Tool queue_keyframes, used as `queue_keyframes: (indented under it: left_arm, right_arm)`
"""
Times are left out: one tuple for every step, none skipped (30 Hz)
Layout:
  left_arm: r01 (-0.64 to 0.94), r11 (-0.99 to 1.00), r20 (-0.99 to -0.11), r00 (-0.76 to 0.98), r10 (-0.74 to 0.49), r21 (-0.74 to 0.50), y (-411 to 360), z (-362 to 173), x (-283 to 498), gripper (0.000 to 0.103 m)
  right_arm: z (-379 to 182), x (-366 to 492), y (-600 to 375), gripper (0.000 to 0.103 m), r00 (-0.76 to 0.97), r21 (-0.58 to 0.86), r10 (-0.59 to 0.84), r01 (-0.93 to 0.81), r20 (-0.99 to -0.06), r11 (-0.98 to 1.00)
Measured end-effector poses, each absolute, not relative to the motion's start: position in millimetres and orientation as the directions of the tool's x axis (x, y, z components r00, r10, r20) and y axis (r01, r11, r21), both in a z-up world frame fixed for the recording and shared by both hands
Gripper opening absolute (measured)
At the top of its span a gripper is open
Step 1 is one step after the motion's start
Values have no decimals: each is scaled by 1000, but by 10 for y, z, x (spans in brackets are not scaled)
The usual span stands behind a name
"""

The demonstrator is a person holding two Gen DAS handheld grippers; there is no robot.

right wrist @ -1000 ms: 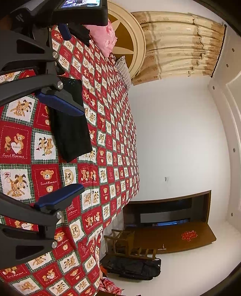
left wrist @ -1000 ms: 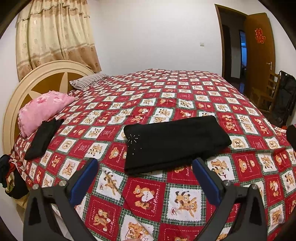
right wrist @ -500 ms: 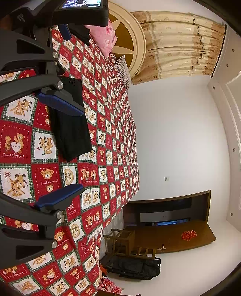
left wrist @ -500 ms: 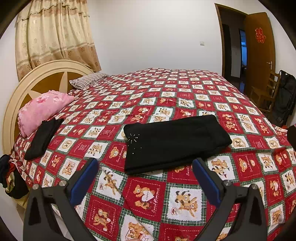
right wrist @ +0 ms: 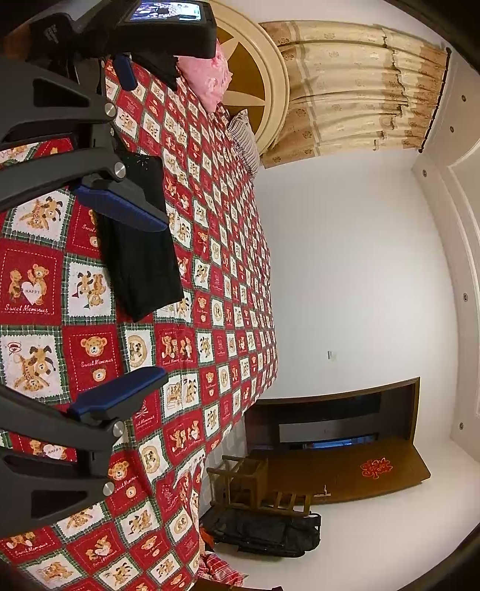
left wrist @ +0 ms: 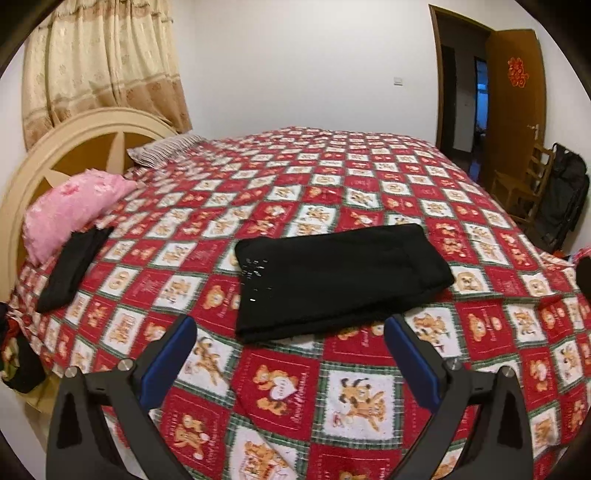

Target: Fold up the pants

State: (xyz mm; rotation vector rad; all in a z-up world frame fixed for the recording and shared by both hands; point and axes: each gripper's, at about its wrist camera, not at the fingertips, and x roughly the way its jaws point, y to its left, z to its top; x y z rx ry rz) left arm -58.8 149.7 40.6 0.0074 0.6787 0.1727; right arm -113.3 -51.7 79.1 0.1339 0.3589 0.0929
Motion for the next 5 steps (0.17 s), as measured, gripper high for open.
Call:
queue_keyframes:
  left_arm:
    - [-149,987,-624,766,152,57,1499,405,-582,103]
    - [-143,988,-623,768,147,57,1487,403,-585,103]
    - [-140,988,-622,769,148,63,1473,402,-583,103]
    - [-138,988,-620,770,153,72,1454,401,-581,103]
    - [-138,988,-619,770,155,77,1446,403,-580,103]
  right_arm:
    - [790,-1129,-518,77,932,148,113,-65,-345,987]
    - [788,-1127,-524,77,931,150,113,-64,-346,987]
    - [786,-1123,-520,77,931,150,112,-63,-347,987]
    - [785,-1120,-521,77,931,151,112,-62,-348,987]
    - [786,-1120,-523,77,931,152,110,-60,-349,987]
